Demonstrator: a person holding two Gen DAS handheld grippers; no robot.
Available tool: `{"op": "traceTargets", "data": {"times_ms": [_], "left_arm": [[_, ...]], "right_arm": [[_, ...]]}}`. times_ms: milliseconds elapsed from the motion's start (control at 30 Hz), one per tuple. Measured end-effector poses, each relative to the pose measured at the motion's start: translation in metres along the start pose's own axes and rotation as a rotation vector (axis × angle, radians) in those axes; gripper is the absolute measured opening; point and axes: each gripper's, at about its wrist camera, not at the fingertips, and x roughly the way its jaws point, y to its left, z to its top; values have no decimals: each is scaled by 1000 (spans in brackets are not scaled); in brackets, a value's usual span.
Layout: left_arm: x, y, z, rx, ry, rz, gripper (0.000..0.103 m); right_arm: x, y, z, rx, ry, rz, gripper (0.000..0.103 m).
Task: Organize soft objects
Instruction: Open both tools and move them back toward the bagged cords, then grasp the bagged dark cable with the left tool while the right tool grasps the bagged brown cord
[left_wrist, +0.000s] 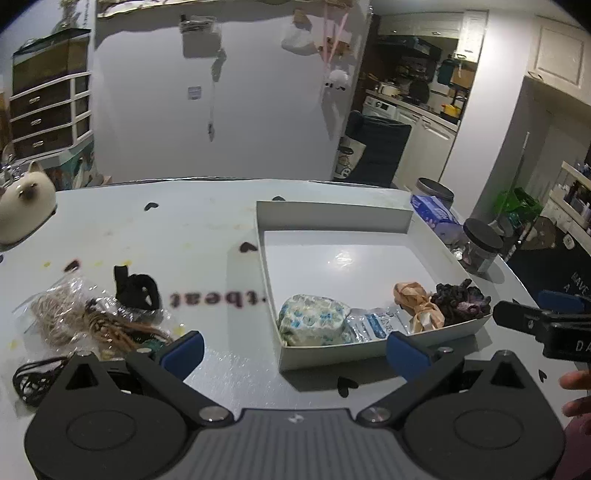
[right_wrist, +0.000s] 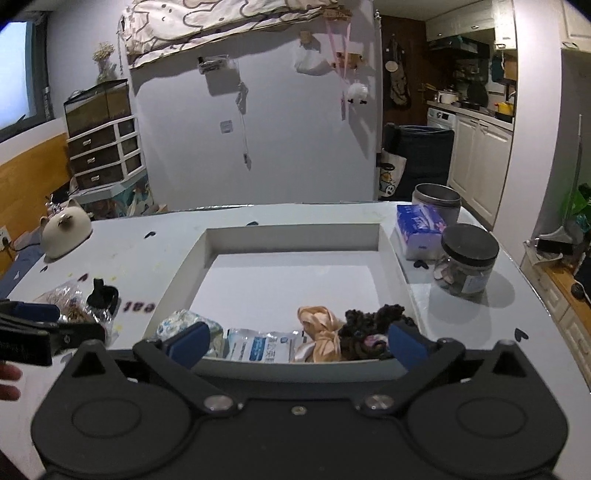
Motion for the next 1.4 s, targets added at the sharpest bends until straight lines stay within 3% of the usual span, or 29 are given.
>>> {"op": "traceTargets", "data": {"times_ms": [467,933,1233,1300,1333,1400], "left_arm": [[-21,52,-1,-32,-51,-1,103],[-47,159,-1,4,-74,39,103],[-35,222,-13,81,-20,-71,103],[-27,230,-17,105,11,-94,98],[-23,233,-18,120,27,-102,90],[-14,237,-23,153,54,-113,79]], "right_arm": [[-9,34,-5,3,6,-30,103],[3,137,-2,26,-2,-28,103],[28,208,3,24,15,10,103],[35,218,5,35,25,25,103],[39,223,5,43,29,37,103],[47,231,6,58,45,53,91]]}}
